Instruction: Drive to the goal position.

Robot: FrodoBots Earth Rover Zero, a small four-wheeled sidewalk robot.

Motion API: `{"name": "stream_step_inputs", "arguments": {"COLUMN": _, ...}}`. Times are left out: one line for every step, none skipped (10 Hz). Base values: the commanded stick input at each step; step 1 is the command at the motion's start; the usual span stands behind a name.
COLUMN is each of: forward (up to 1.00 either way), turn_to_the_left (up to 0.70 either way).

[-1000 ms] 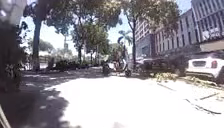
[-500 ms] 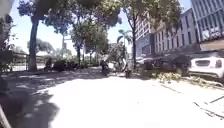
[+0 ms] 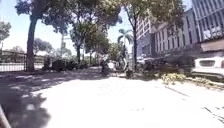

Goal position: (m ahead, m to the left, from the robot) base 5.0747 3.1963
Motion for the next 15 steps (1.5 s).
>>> {"name": "stream_step_inputs", "arguments": {"forward": 0.45, "turn_to_the_left": 0.0}}
{"name": "stream_step_inputs", "arguments": {"forward": 0.45, "turn_to_the_left": 0.0}}
{"name": "stream_step_inputs", "arguments": {"forward": 0.45, "turn_to_the_left": 0.0}}
{"name": "stream_step_inputs", "arguments": {"forward": 0.45, "turn_to_the_left": 0.0}}
{"name": "stream_step_inputs", "arguments": {"forward": 0.45, "turn_to_the_left": 0.0}}
{"name": "stream_step_inputs", "arguments": {"forward": 0.45, "turn_to_the_left": 0.0}}
{"name": "stream_step_inputs", "arguments": {"forward": 0.45, "turn_to_the_left": 0.0}}
{"name": "stream_step_inputs", "arguments": {"forward": 0.45, "turn_to_the_left": 0.0}}
{"name": "stream_step_inputs", "arguments": {"forward": 0.45, "turn_to_the_left": 0.0}}
{"name": "stream_step_inputs", "arguments": {"forward": 0.45, "turn_to_the_left": 0.0}}
{"name": "stream_step_inputs", "arguments": {"forward": 0.45, "turn_to_the_left": 0.0}}
{"name": "stream_step_inputs", "arguments": {"forward": 0.45, "turn_to_the_left": 0.0}}
{"name": "stream_step_inputs", "arguments": {"forward": 0.45, "turn_to_the_left": 0.0}}
{"name": "stream_step_inputs", "arguments": {"forward": 0.45, "turn_to_the_left": 0.0}}
{"name": "stream_step_inputs", "arguments": {"forward": 0.45, "turn_to_the_left": 0.0}}
